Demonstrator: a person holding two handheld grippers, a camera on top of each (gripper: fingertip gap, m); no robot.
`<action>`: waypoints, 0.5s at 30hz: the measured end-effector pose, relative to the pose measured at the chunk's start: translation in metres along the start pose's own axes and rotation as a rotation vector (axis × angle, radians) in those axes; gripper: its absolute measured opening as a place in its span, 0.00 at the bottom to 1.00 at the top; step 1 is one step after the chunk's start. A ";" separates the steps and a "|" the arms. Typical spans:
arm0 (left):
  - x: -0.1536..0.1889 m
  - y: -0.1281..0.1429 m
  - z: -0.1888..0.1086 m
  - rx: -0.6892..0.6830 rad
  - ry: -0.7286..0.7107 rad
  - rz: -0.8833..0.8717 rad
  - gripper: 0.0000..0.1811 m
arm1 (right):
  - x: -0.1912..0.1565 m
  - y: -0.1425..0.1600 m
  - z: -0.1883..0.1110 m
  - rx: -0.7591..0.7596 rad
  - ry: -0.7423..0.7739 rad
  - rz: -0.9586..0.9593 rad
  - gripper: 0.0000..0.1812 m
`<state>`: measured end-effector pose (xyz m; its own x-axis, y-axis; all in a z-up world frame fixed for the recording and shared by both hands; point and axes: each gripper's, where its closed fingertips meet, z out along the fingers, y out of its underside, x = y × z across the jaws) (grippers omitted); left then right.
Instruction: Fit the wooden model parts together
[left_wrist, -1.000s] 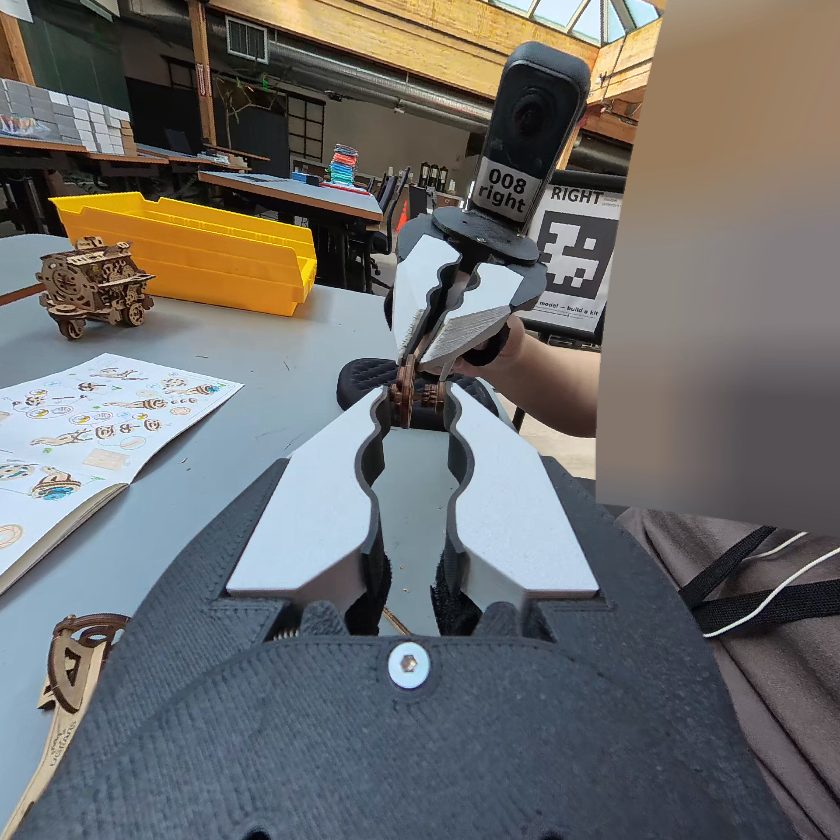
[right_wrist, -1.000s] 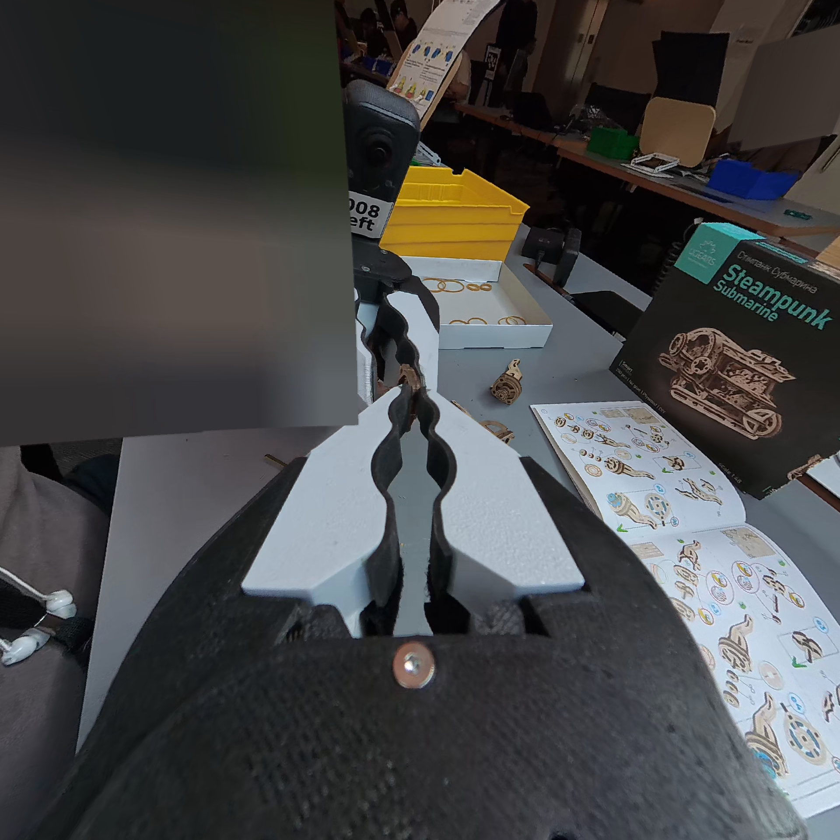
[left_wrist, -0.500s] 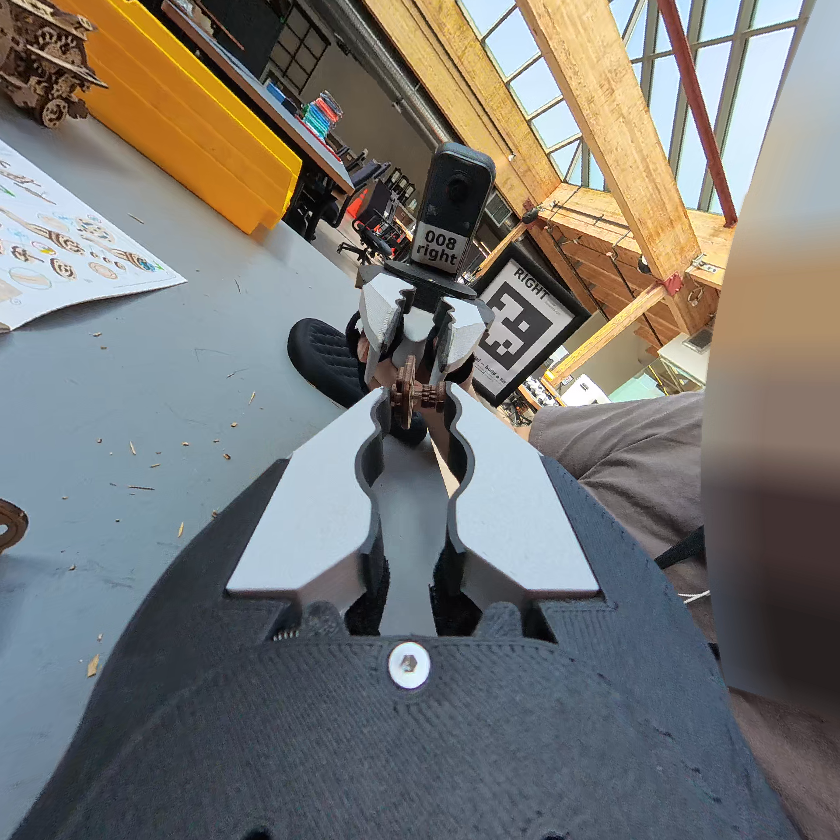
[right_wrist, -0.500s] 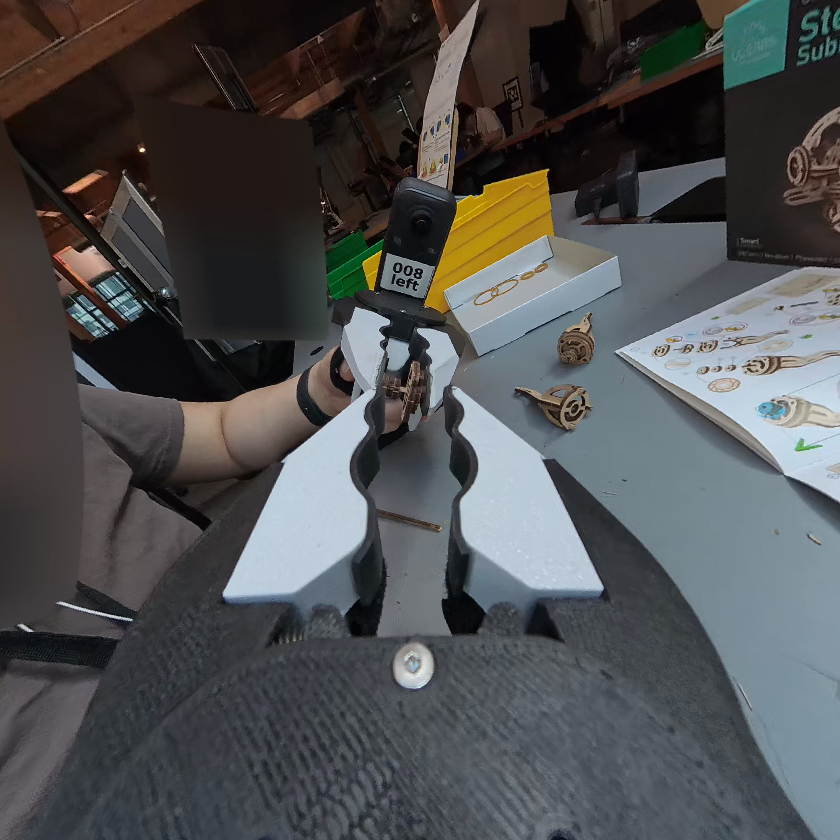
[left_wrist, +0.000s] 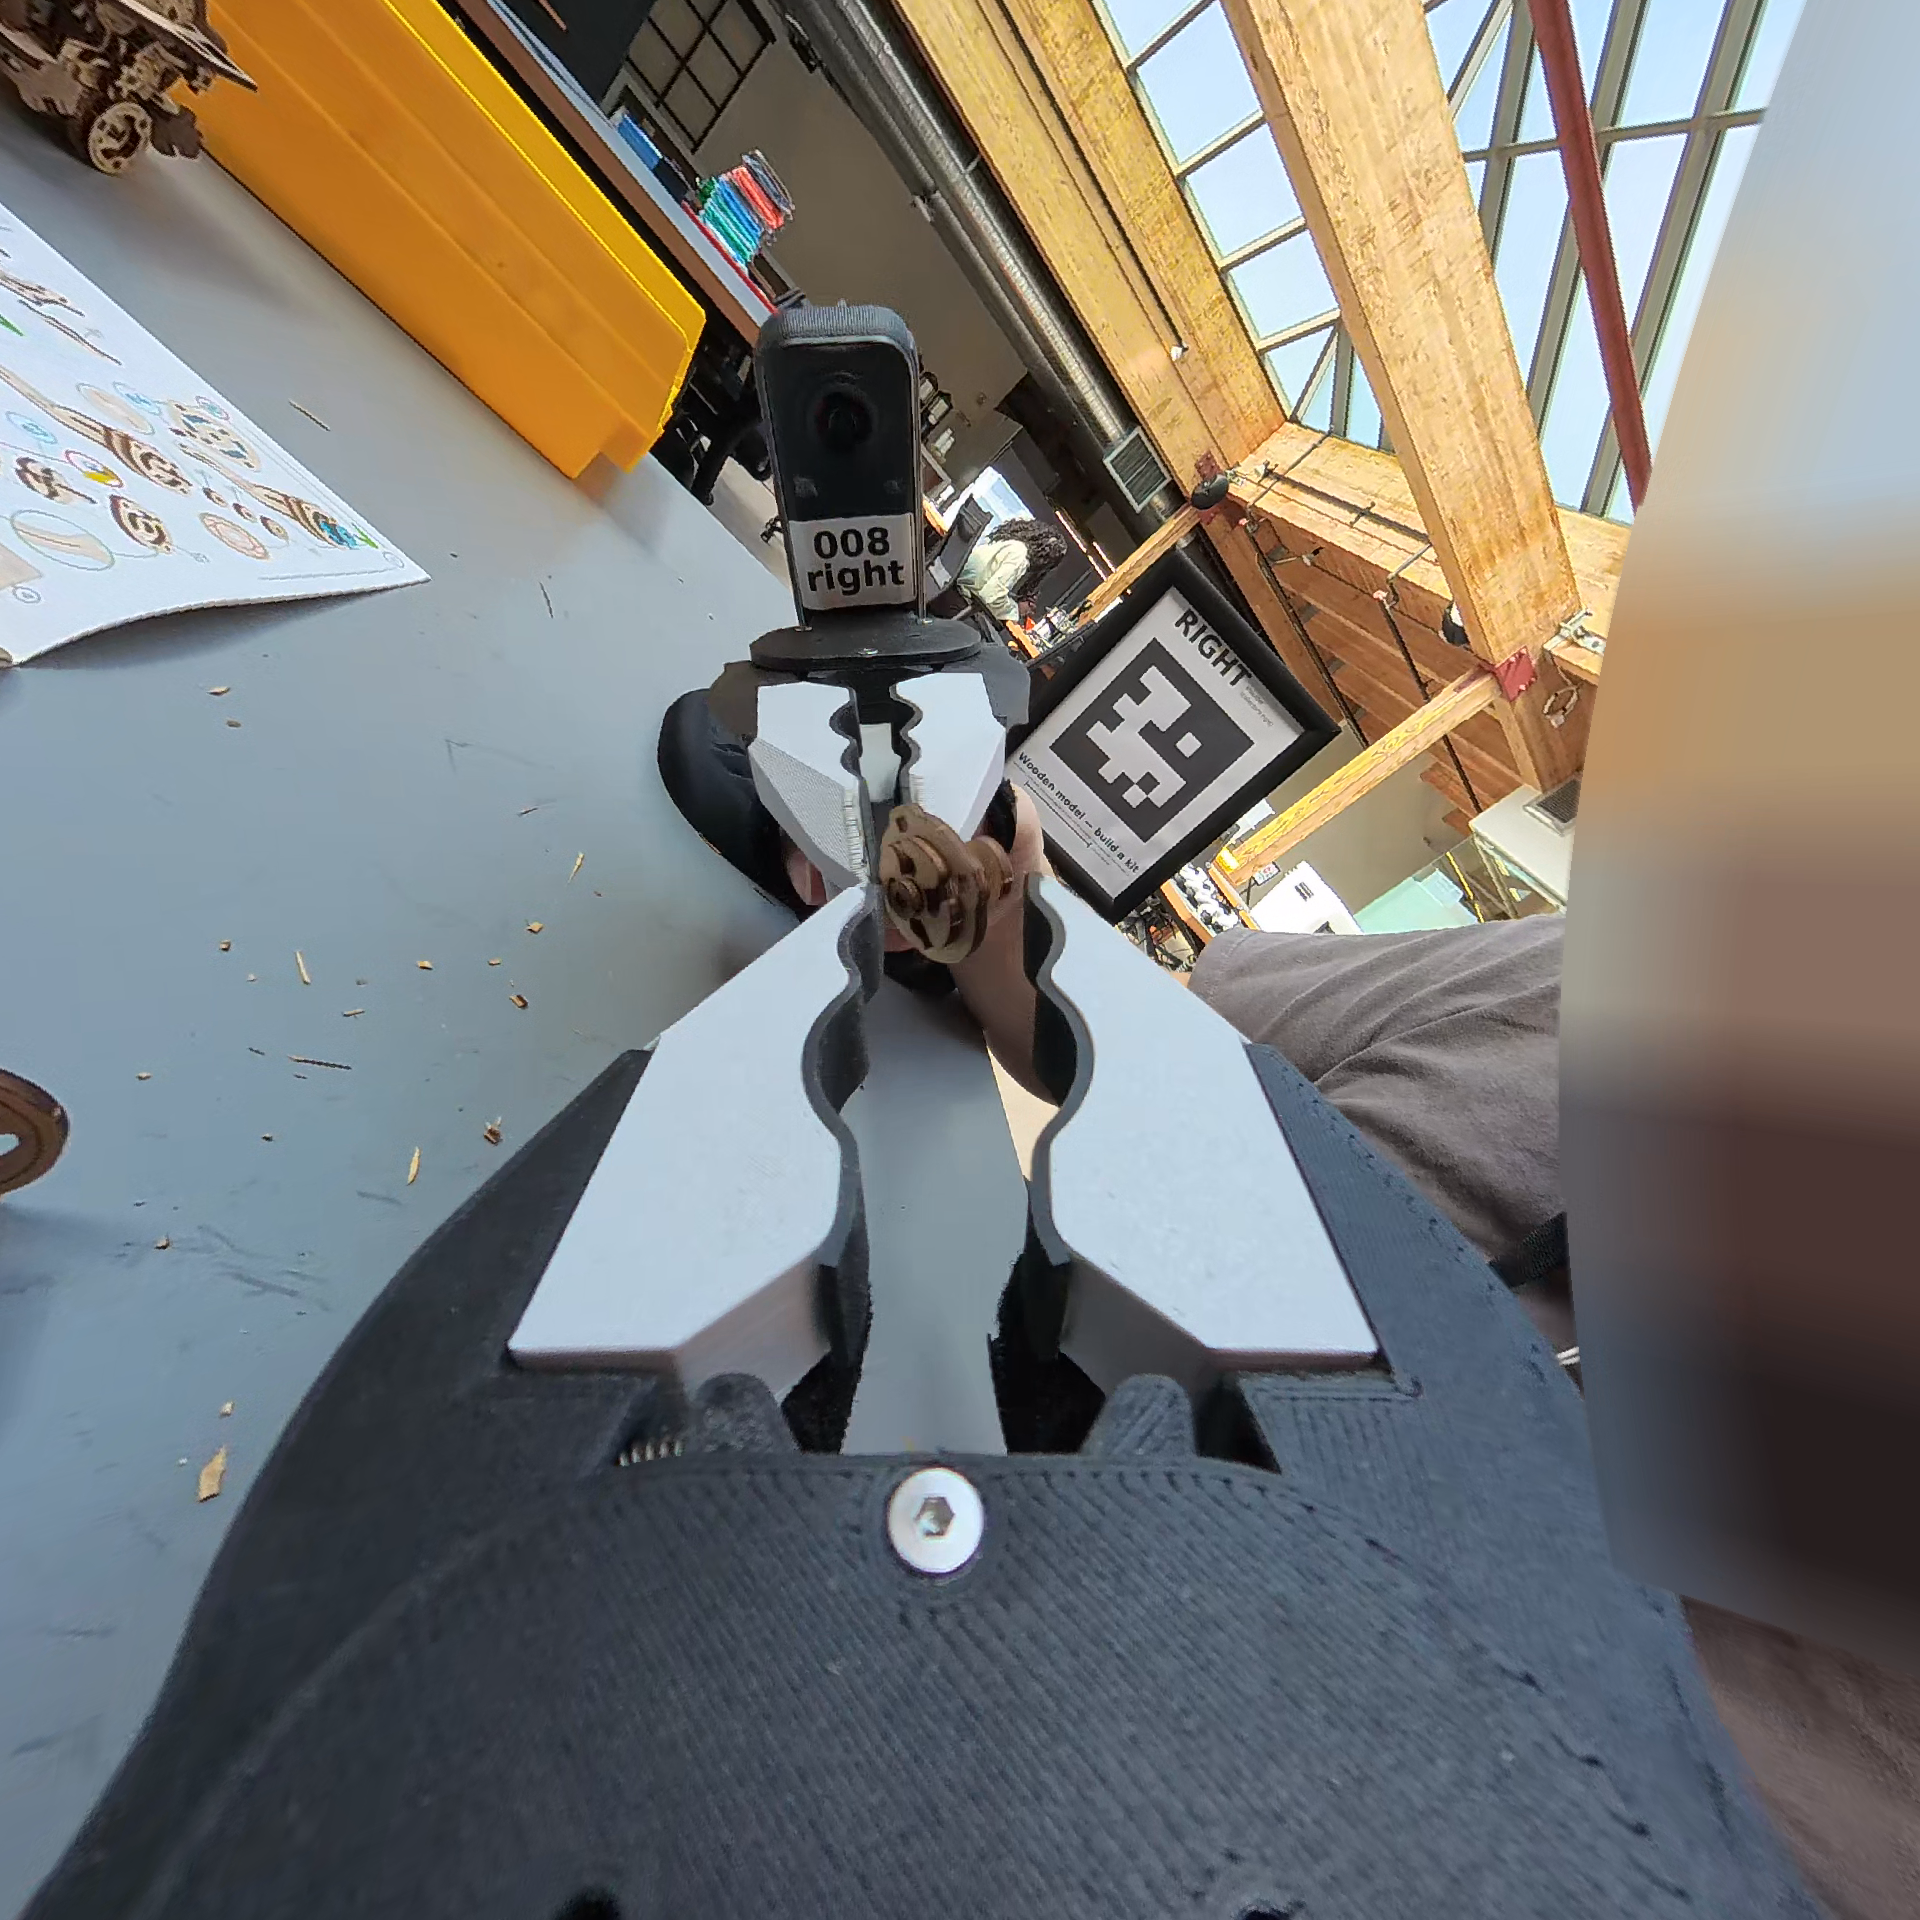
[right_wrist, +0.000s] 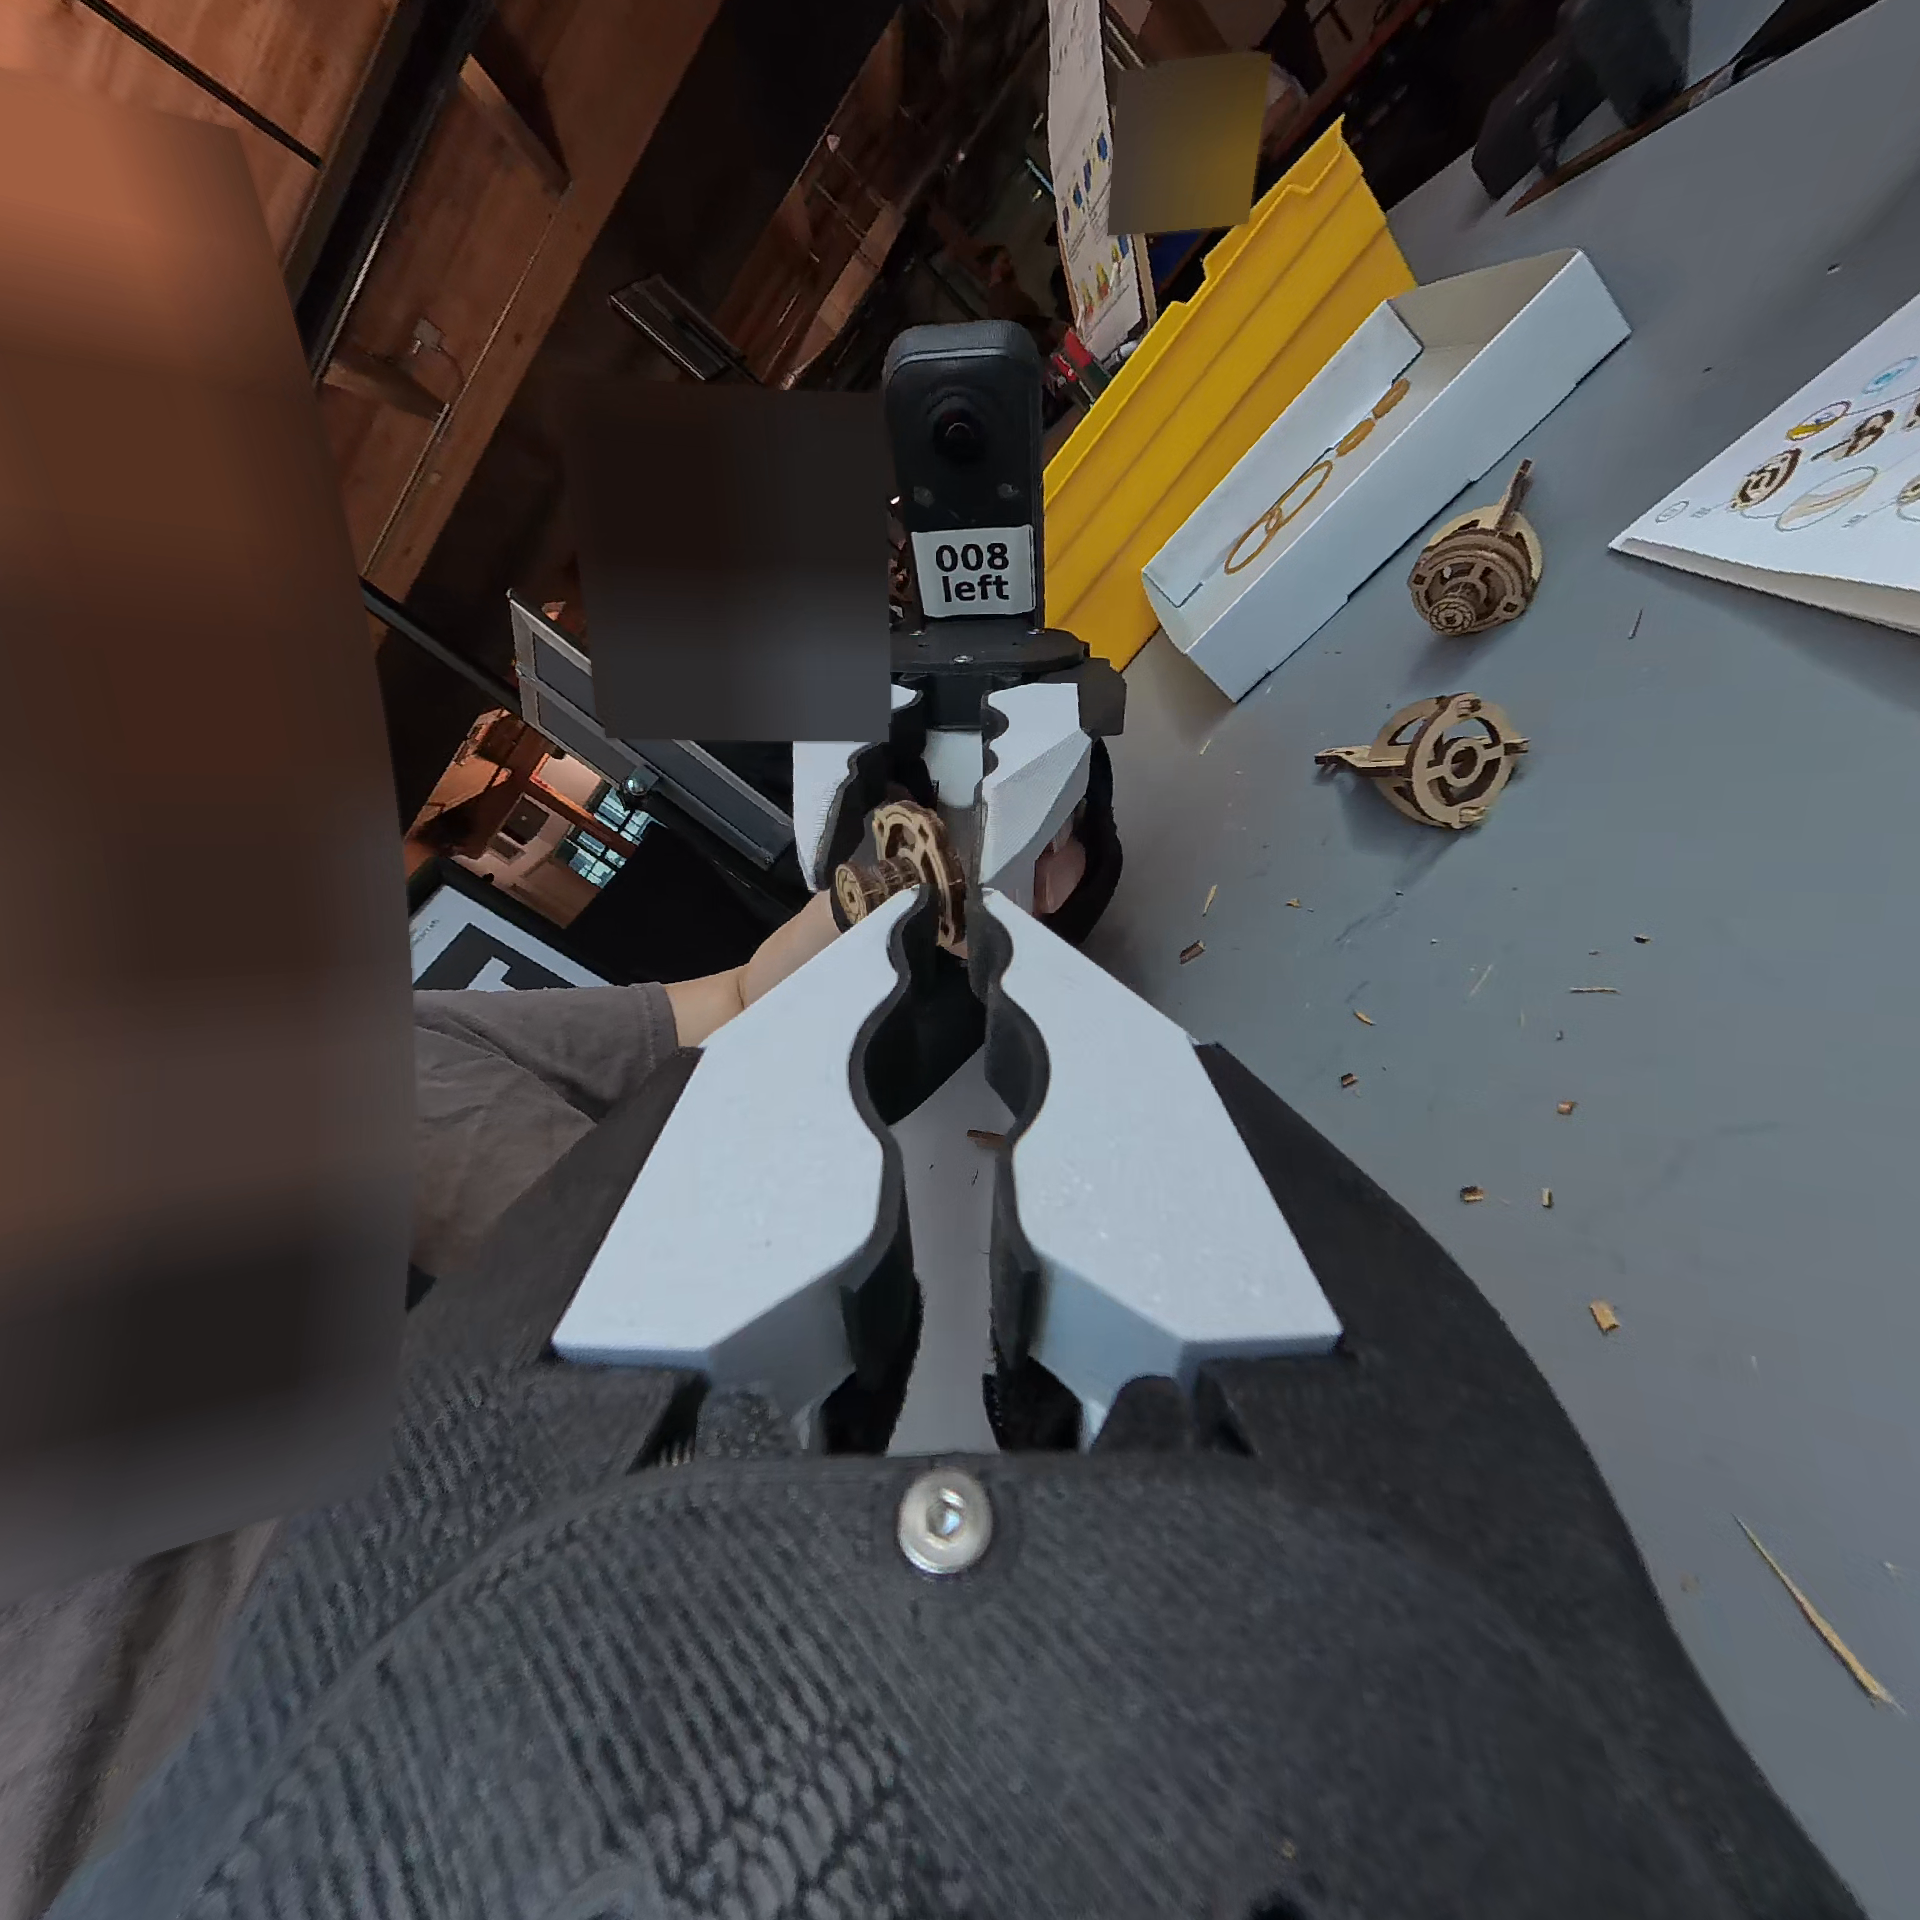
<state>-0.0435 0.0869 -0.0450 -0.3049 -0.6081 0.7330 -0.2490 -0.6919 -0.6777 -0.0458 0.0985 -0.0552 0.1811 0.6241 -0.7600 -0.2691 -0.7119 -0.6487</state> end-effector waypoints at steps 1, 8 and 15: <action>-0.001 -0.002 -0.002 0.007 -0.006 0.001 0.14 | 0.001 -0.001 -0.001 0.006 0.003 0.007 0.01; -0.006 -0.002 -0.005 -0.004 -0.031 0.026 0.11 | 0.001 0.003 0.001 -0.017 0.036 -0.030 0.01; -0.011 0.000 -0.006 -0.021 -0.069 0.046 0.07 | 0.006 0.001 -0.003 -0.014 0.092 -0.068 0.02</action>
<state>-0.0460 0.0955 -0.0536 -0.2522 -0.6651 0.7029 -0.2561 -0.6546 -0.7113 -0.0426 0.1001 -0.0604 0.2844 0.6393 -0.7145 -0.2406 -0.6738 -0.6987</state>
